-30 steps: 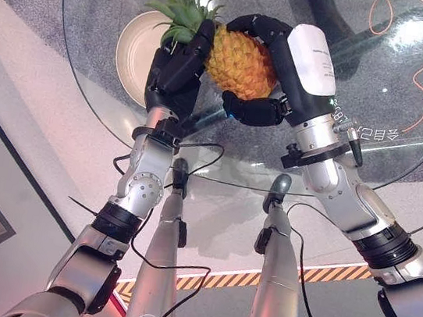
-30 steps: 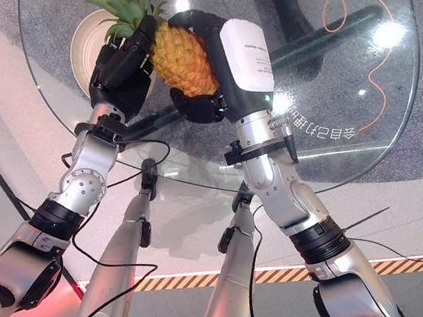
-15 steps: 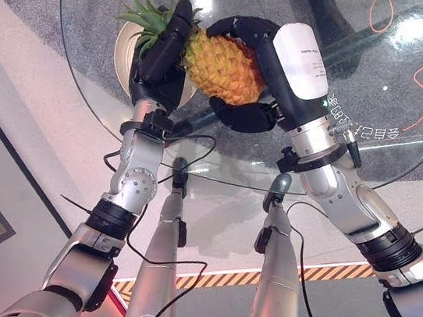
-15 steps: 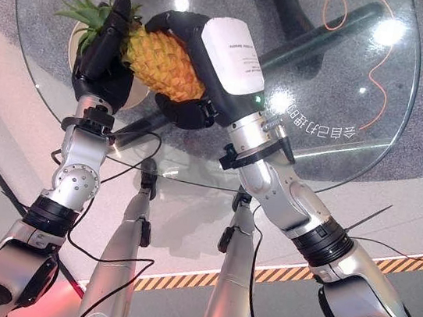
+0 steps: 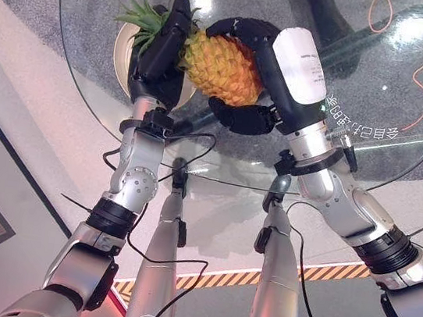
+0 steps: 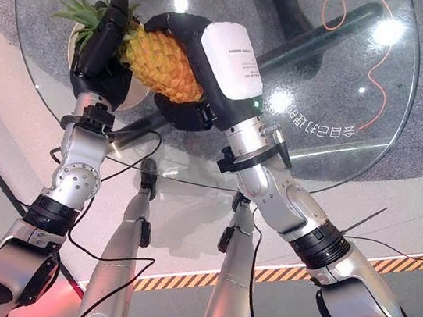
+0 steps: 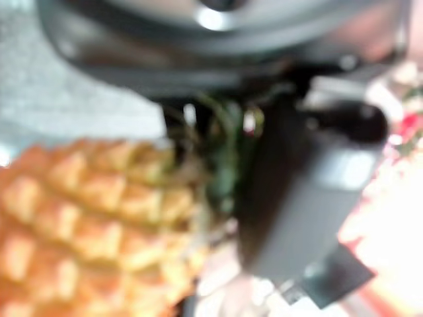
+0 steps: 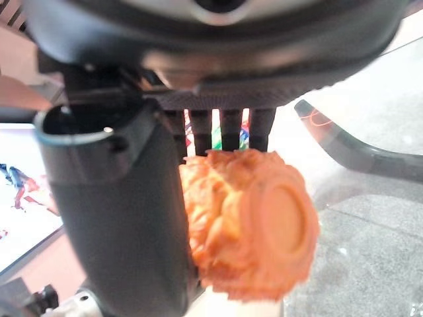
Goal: Pick up the fruit to the plate
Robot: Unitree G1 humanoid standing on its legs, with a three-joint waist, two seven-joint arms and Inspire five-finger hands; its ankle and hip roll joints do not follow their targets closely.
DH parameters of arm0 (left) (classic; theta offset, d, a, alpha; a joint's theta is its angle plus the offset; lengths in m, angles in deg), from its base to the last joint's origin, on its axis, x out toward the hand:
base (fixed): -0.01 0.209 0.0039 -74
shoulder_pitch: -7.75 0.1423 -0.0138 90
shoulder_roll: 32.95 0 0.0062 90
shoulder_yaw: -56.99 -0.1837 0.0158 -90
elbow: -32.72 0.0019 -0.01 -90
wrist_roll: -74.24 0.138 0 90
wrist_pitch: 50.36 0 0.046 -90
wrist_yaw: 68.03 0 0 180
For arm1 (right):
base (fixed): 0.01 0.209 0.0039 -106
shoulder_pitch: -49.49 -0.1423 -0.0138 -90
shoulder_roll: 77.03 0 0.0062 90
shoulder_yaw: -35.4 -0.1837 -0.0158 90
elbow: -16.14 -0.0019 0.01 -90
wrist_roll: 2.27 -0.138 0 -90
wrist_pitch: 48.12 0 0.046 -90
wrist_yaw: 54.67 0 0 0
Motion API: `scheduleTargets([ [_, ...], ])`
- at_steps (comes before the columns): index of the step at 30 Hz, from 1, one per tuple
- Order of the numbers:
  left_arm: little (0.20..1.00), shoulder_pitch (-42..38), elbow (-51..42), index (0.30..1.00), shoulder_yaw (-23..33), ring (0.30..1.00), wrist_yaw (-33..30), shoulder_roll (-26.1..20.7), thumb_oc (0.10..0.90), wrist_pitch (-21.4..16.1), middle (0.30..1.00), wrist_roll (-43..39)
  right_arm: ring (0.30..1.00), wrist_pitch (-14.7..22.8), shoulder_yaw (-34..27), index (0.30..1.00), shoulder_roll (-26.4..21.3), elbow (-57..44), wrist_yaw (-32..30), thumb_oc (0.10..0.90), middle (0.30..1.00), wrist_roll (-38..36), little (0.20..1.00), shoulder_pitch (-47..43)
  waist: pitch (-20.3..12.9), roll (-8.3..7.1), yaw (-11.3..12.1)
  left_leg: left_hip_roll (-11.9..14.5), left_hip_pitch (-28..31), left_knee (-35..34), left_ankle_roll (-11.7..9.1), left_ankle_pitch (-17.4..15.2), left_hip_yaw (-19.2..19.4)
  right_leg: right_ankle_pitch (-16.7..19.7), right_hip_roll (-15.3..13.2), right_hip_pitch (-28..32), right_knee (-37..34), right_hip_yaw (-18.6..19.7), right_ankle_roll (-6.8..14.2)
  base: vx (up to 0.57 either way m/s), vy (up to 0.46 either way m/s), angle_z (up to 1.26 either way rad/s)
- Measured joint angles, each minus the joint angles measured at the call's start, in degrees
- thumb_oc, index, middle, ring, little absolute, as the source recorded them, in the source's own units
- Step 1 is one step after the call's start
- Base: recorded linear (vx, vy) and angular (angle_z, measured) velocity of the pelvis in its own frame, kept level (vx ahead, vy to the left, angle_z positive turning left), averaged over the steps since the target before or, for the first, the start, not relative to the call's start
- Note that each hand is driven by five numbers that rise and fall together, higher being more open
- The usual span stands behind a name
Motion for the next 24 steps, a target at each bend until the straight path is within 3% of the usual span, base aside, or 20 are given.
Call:
scheduleTargets([
  [10,0.200,-0.54,0.00,0.300,1.15,0.300,-1.66,2.37,0.100,-2.61,0.300,0.16,0.900,-0.91,-0.15,0.900,2.11,0.00,-3.44,0.800,0.900,0.02,0.900,0.71,0.01,-0.01,-0.85,0.00,-0.01,0.00,0.00,0.00,0.03,0.01,0.00,-0.05,0.01,0.07,0.00,0.00,0.000,0.00],
  [24,0.200,-0.19,-0.57,0.300,2.19,0.300,-10.51,6.71,0.100,-7.62,0.300,4.54,0.900,-2.04,-2.03,0.900,3.70,0.02,-4.33,0.800,0.900,0.48,0.900,0.70,0.01,-0.01,-0.94,0.00,0.00,0.00,0.01,0.00,0.06,0.01,0.01,-0.09,0.01,0.10,-0.01,0.00,0.000,0.00],
])
